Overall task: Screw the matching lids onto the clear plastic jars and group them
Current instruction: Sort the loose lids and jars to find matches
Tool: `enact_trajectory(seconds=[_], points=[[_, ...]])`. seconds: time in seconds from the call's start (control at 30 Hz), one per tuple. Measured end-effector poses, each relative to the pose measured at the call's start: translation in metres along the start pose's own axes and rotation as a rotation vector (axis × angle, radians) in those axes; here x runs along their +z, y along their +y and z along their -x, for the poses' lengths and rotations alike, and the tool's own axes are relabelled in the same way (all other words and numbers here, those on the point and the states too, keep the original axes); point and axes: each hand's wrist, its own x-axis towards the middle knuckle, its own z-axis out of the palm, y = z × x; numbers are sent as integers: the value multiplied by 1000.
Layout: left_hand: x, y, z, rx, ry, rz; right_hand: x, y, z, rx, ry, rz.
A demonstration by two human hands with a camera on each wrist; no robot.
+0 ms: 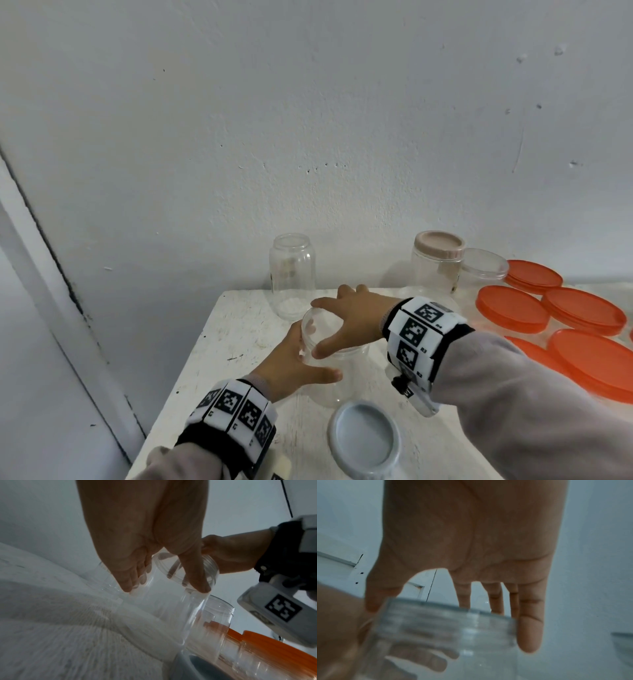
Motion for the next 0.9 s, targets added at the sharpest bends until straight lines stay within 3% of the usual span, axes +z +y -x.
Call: enact_trajectory(seconds=[0.2,0.33,0.67,0.9], points=[[0,1,-1,-5,-6,-1,25,1,6,-35,153,-28],[3,5,7,-38,12,-75,38,4,7,-43,181,-167],[42,28,51,-250,38,-899,49,11,2,-81,208,-311],[70,34,58,-135,-146,-992,50,16,0,-96,219,-351]])
